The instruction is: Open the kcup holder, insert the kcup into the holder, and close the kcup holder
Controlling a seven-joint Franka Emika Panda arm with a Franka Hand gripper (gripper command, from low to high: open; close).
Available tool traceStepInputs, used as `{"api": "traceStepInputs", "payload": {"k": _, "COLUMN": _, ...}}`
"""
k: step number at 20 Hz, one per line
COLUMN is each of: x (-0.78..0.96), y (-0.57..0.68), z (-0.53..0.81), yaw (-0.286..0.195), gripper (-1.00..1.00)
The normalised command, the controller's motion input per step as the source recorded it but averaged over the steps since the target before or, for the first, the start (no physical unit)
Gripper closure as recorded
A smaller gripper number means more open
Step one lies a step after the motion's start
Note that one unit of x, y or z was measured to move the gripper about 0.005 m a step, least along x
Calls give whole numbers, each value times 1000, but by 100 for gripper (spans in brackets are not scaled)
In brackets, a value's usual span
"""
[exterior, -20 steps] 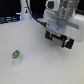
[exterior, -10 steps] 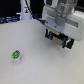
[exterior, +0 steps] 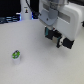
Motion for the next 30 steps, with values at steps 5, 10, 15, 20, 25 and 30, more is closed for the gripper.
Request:
{"api": "traceStepInputs", "payload": {"k": 5, "x": -8, "y": -432, "z": 86, "yaw": -296, "gripper": -100}}
{"api": "traceStepInputs", "payload": {"k": 10, "x": -60, "y": -450, "z": 61, "yaw": -290, "gripper": -100}}
{"api": "traceStepInputs", "payload": {"k": 15, "x": -111, "y": -488, "z": 26, "yaw": -274, "gripper": -100}}
{"api": "traceStepInputs", "payload": {"k": 20, "x": -194, "y": -494, "z": 19, "yaw": -264, "gripper": -100}}
{"api": "traceStepInputs", "payload": {"k": 25, "x": -312, "y": -510, "z": -17, "yaw": -249, "gripper": -100}}
{"api": "traceStepInputs", "payload": {"k": 30, "x": -292, "y": -524, "z": -71, "yaw": -249, "gripper": -100}}
